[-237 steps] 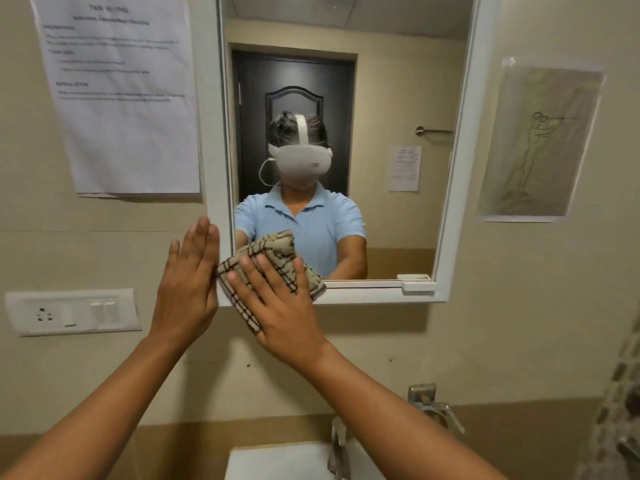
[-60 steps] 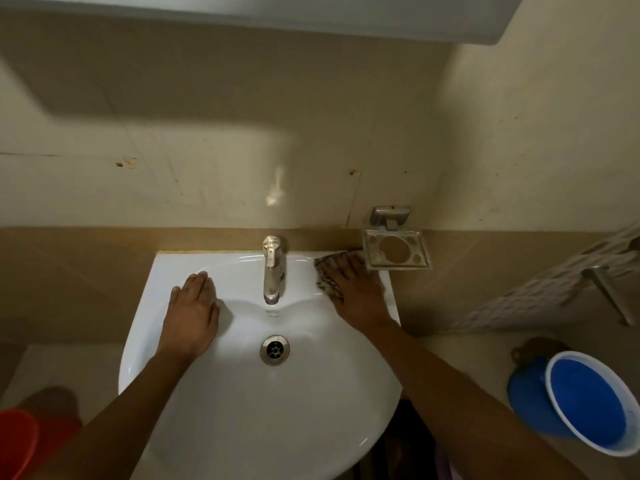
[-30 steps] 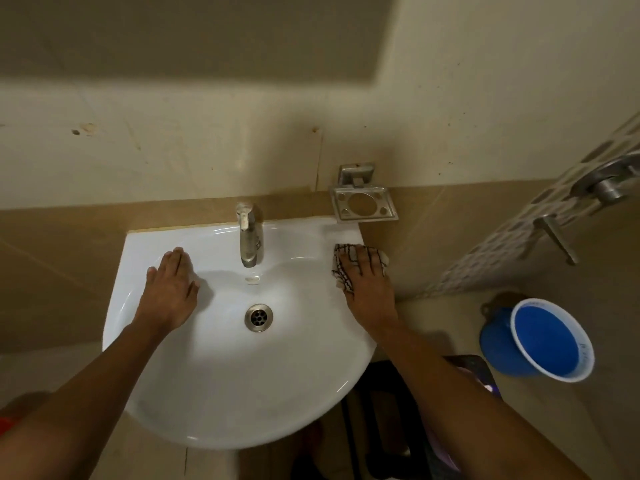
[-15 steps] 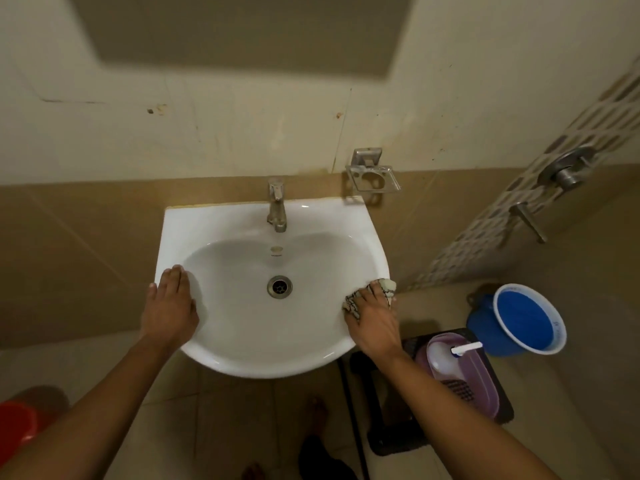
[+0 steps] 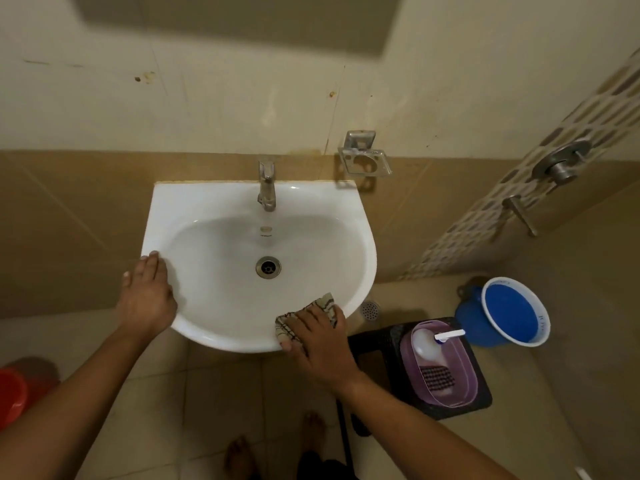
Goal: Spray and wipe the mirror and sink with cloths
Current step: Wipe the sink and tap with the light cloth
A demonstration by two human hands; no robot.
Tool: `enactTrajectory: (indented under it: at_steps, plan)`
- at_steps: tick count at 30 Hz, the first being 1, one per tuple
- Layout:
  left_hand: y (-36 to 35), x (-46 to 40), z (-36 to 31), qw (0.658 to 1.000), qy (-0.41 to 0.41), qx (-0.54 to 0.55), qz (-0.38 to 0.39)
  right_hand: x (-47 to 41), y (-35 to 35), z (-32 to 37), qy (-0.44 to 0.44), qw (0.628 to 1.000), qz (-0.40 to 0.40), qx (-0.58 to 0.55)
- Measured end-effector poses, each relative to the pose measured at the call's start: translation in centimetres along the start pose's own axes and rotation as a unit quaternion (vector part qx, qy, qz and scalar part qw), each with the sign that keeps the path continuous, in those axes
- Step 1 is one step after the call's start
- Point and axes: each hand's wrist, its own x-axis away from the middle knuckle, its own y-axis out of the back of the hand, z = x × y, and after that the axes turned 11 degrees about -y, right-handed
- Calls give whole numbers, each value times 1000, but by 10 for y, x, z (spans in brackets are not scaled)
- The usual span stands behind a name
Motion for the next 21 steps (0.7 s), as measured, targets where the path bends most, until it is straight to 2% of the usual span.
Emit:
enactTrajectory:
  at_steps: [4,7,12,15,17,19,21]
  plan:
    - [-1,4,-7,999,36,6,-10,-24,26,-61,-10,998,45,53]
    - [1,10,-17,997,71,19,-24,-45,57,-109,26,987,129,91]
    - [5,22,-29,993,114,29,-22,-81,86,-133,175,928,257,207]
    - [8,26,-32,993,119,24,-12,-95,87,-130,262,885,298,242]
    - [10,29,-34,992,119,25,-12,-101,84,-120,290,864,328,250]
    - [12,32,-35,992,120,23,-19,-108,76,-107,311,852,321,271]
    - [13,33,-36,992,118,23,-24,-114,68,-92,362,839,272,301]
